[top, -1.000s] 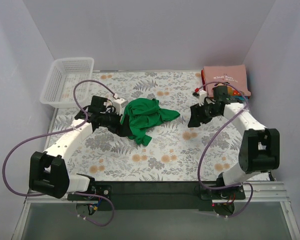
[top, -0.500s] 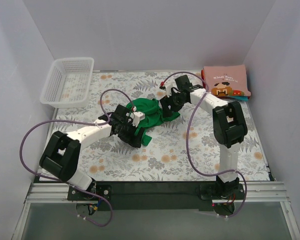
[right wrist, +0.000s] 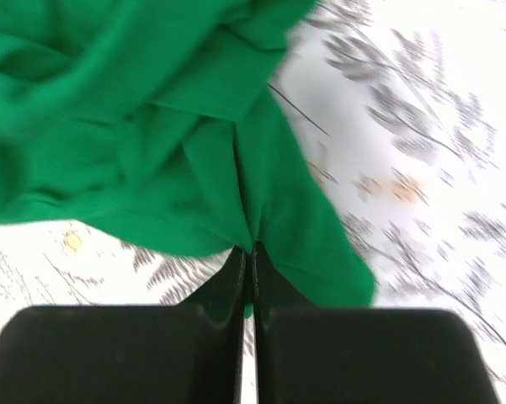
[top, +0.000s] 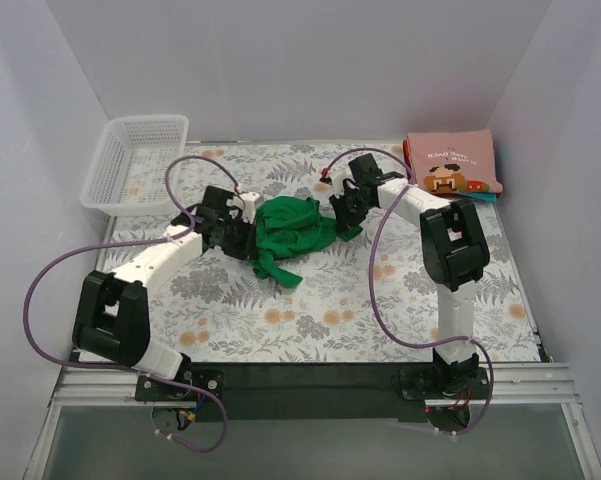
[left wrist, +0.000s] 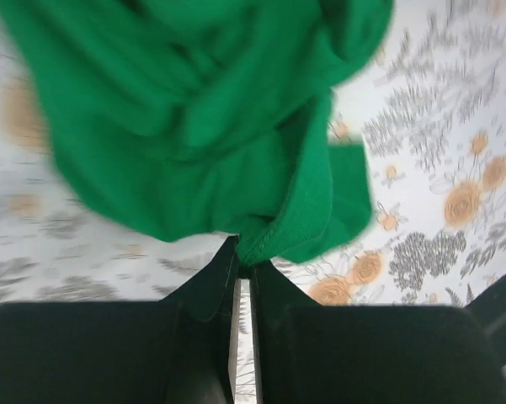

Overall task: Fold and stack the t-shirts
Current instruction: Flatten the tshirt out

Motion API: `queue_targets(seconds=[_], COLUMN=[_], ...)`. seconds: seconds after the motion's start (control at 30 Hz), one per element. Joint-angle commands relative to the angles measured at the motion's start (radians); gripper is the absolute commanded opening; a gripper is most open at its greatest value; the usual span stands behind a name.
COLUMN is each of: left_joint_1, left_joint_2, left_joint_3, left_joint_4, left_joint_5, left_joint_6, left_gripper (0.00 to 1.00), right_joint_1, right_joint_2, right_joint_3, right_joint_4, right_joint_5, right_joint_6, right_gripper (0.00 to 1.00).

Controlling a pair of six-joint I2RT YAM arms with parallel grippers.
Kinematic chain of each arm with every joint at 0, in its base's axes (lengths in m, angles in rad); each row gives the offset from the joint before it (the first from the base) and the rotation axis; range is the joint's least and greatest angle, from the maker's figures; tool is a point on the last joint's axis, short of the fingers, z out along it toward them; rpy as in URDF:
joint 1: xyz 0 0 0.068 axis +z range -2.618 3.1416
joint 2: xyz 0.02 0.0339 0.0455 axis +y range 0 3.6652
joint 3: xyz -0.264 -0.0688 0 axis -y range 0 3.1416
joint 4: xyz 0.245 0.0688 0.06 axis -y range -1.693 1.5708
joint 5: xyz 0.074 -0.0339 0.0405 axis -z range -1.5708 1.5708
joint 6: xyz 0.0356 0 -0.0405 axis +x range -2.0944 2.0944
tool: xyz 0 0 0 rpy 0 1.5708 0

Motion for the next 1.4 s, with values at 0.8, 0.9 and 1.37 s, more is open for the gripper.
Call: queue_targets(seconds=[0.8,0.9,1.37], left_joint_1=[0.382,0.385,0.387], left_joint_2=[-0.083,-0.08,0.023], left_joint_3=[0.377,0.373,0.753], left_joint_4=[-0.261,-0.272,-0.252], left_joint_5=[-0.047,-0.019,0.047], left_joint_6=[0.284,0.271,0.109], left_gripper=[0.0,0.0,0.0], right_joint_1=[-0.354,-0.354,-0.408], right_joint_2=[-0.663,-0.7,-0.579], right_joint_3=[-0.192,-0.2,0.243], right_joint_4=[-0.279,-0.282,-0.282], right_joint_5=[0.065,0.08,0.105], right_joint_6=[-0.302,-0.32,-0.213], right_gripper=[0.01,0.01,0.01])
